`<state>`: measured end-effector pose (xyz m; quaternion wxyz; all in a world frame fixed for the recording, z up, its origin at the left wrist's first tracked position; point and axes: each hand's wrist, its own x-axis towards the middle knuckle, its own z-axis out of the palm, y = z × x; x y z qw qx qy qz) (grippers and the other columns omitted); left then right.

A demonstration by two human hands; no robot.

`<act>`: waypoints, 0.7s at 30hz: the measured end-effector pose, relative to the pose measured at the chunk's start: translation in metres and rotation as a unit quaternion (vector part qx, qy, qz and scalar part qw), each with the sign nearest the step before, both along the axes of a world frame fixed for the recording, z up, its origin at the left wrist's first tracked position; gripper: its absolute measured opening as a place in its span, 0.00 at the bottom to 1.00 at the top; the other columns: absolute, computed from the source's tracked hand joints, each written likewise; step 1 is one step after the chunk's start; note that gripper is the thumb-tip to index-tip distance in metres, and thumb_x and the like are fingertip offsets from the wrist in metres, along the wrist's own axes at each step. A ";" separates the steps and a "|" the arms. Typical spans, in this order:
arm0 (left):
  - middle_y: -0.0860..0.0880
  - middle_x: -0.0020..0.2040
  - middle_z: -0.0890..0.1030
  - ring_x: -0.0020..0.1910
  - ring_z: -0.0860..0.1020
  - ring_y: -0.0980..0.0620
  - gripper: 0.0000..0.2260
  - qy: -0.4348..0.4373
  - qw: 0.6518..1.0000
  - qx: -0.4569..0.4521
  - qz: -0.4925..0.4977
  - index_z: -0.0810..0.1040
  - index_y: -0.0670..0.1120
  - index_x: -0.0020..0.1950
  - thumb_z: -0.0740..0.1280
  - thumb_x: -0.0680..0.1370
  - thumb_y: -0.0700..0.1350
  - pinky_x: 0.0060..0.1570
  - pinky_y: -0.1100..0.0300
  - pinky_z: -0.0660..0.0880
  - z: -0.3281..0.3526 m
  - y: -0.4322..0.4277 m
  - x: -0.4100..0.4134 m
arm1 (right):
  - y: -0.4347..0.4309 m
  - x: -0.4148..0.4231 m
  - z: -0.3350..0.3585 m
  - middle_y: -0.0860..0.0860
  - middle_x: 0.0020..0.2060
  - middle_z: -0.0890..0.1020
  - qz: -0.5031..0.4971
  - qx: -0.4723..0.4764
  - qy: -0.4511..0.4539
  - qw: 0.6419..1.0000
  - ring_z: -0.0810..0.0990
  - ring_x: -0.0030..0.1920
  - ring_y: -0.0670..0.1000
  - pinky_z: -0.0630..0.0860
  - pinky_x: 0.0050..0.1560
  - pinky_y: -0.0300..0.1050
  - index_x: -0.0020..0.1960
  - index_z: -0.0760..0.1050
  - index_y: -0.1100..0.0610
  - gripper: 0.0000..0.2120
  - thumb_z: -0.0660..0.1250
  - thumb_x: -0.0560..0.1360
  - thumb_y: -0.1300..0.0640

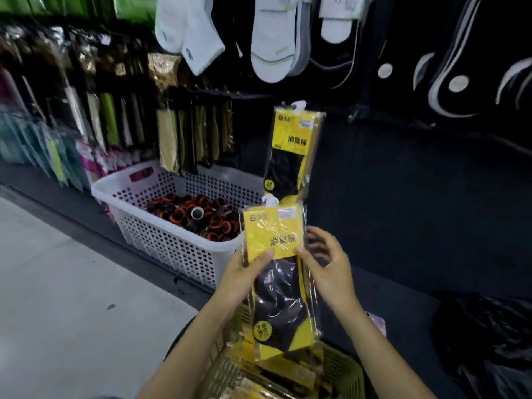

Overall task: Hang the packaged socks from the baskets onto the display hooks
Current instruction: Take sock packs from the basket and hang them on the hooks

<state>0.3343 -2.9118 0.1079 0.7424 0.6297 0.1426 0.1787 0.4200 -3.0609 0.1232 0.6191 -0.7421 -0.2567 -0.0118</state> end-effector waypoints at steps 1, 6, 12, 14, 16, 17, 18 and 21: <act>0.53 0.54 0.84 0.55 0.81 0.52 0.22 -0.014 1.000 0.020 0.007 0.77 0.53 0.59 0.73 0.66 0.56 0.56 0.54 0.76 0.009 0.002 0.001 | 0.004 -0.001 0.009 0.43 0.52 0.80 0.008 0.020 -0.005 1.000 0.79 0.51 0.42 0.76 0.51 0.34 0.61 0.76 0.50 0.16 0.70 0.74 0.57; 0.60 0.45 0.84 0.45 0.82 0.63 0.23 -0.035 0.996 0.064 0.058 0.76 0.54 0.53 0.77 0.60 0.53 0.39 0.71 0.77 0.041 0.015 0.007 | 0.021 -0.004 0.047 0.48 0.45 0.84 0.035 0.108 0.045 0.993 0.82 0.47 0.42 0.77 0.45 0.33 0.50 0.78 0.52 0.07 0.72 0.72 0.55; 0.64 0.42 0.83 0.43 0.82 0.65 0.21 -0.034 0.992 0.100 0.064 0.78 0.54 0.50 0.73 0.60 0.60 0.35 0.73 0.75 0.063 0.035 0.009 | 0.031 0.001 0.068 0.54 0.45 0.86 0.091 0.162 0.124 0.975 0.84 0.47 0.51 0.81 0.47 0.40 0.52 0.75 0.63 0.11 0.69 0.74 0.57; 0.65 0.44 0.83 0.44 0.80 0.68 0.19 -0.040 0.992 0.106 0.052 0.78 0.56 0.50 0.66 0.66 0.64 0.36 0.77 0.73 0.070 0.044 0.009 | 0.032 0.008 0.075 0.55 0.45 0.86 0.113 0.180 0.153 0.965 0.85 0.47 0.51 0.80 0.44 0.38 0.54 0.74 0.60 0.10 0.67 0.75 0.58; 0.69 0.45 0.82 0.45 0.78 0.73 0.16 -0.040 0.993 0.103 0.042 0.76 0.60 0.50 0.61 0.69 0.66 0.42 0.78 0.71 0.075 0.053 0.011 | 0.034 0.017 0.083 0.55 0.45 0.86 0.116 0.188 0.162 0.962 0.85 0.47 0.52 0.80 0.43 0.39 0.55 0.73 0.58 0.09 0.66 0.76 0.57; 0.67 0.46 0.82 0.47 0.77 0.71 0.17 -0.036 0.993 0.097 0.053 0.76 0.61 0.51 0.61 0.69 0.67 0.49 0.74 0.69 0.078 0.058 0.014 | 0.037 0.023 0.087 0.54 0.45 0.86 0.107 0.190 0.160 0.963 0.85 0.47 0.52 0.81 0.43 0.40 0.54 0.73 0.57 0.08 0.65 0.77 0.56; 0.64 0.48 0.81 0.48 0.77 0.68 0.19 -0.029 0.992 0.096 0.074 0.76 0.60 0.51 0.61 0.68 0.69 0.54 0.67 0.68 0.079 0.065 0.018 | 0.039 0.029 0.091 0.54 0.45 0.86 0.092 0.192 0.156 0.965 0.85 0.46 0.51 0.80 0.44 0.41 0.54 0.73 0.57 0.07 0.65 0.77 0.56; 0.59 0.46 0.78 0.44 0.74 0.64 0.25 -0.012 0.984 0.129 0.125 0.78 0.52 0.51 0.61 0.68 0.70 0.53 0.61 0.66 0.091 0.090 0.029 | 0.049 0.052 0.105 0.52 0.44 0.86 0.040 0.190 0.130 0.972 0.85 0.45 0.50 0.80 0.47 0.44 0.51 0.73 0.56 0.04 0.65 0.78 0.57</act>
